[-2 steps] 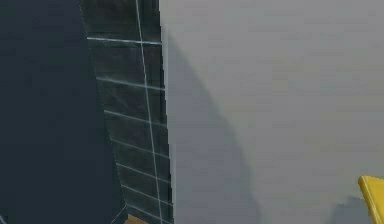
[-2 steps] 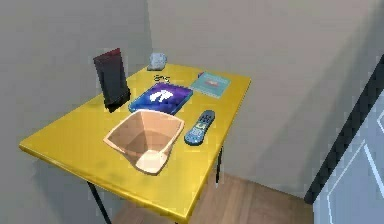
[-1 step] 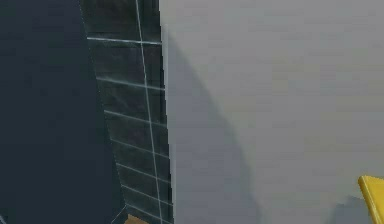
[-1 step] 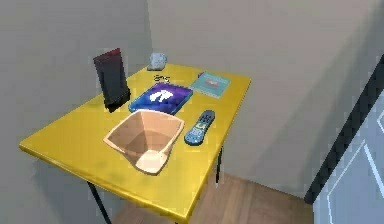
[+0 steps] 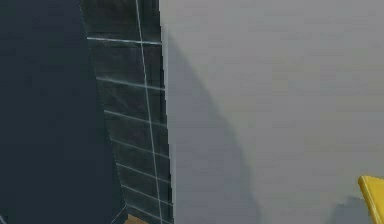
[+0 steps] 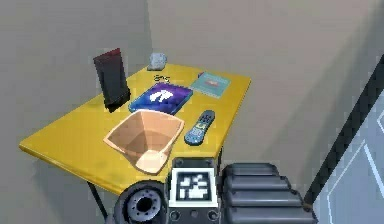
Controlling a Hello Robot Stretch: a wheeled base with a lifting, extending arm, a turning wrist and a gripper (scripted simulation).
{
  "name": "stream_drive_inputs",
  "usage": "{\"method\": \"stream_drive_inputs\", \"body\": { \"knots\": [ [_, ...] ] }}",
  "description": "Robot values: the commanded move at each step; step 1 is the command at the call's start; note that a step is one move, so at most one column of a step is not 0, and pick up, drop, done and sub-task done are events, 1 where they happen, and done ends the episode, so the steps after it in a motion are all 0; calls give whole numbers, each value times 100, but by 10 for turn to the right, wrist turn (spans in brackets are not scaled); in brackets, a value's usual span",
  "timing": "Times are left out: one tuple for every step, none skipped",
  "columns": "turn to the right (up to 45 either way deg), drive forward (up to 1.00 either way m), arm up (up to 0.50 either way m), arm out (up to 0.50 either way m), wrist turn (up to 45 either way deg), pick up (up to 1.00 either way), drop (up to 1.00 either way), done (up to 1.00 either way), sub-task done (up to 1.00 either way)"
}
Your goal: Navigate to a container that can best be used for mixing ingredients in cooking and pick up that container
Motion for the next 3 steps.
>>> {"method": "stream_drive_inputs", "body": {
  "knots": [
    [0,0,0,6,0,0,0,0,0],
    [0,0,0,0,450,0,0,0,0],
    [0,0,0,0,450,0,0,0,0]
  ]
}}
